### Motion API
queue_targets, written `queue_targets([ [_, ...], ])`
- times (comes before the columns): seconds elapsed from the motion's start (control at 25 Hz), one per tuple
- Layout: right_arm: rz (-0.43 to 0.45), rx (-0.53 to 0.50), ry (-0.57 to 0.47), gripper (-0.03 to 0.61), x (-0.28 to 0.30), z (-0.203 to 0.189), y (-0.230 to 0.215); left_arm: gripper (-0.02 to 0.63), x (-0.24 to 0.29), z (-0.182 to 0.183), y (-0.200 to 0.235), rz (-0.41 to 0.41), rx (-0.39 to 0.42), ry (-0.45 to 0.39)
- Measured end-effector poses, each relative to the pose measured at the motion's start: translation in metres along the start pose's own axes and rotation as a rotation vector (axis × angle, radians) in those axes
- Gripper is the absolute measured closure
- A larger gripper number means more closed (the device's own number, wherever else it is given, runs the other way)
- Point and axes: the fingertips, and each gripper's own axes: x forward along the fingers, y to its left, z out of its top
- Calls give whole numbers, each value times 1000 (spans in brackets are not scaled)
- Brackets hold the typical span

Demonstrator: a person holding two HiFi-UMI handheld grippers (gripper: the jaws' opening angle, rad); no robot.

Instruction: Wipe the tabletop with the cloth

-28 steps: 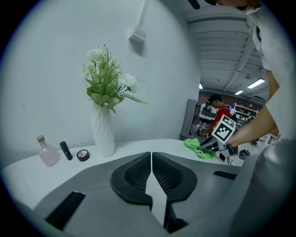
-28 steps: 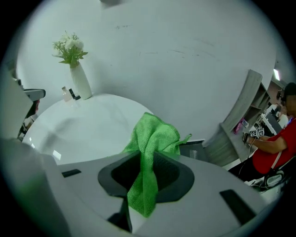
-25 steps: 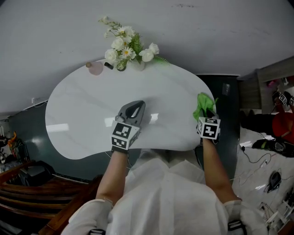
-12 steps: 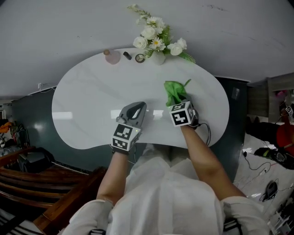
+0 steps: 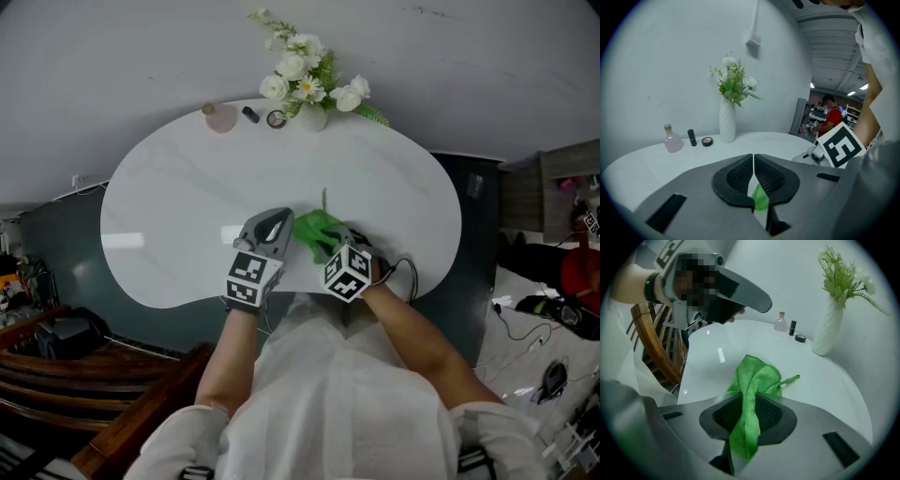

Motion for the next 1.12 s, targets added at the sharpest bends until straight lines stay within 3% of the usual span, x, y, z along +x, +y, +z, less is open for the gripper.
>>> queue_targets([
  [0.12, -19, 49, -6, 495, -21, -29, -4, 589, 15, 8, -14, -29, 14, -4],
  [0.36, -174, 250, -4, 495, -69, -97, -65, 589, 47, 21, -55, -61, 30, -8],
  [0.72, -360, 485, 21, 495, -156, -219, -131, 590, 65, 41, -120, -34, 12, -63],
  [0.92, -452, 596, 36, 495, -185, -262, -128, 589, 46, 25, -130, -33, 16, -51],
  [1.12, -514, 721, 64, 497, -198, -282, -96, 590, 13, 0, -123, -10, -2, -37],
])
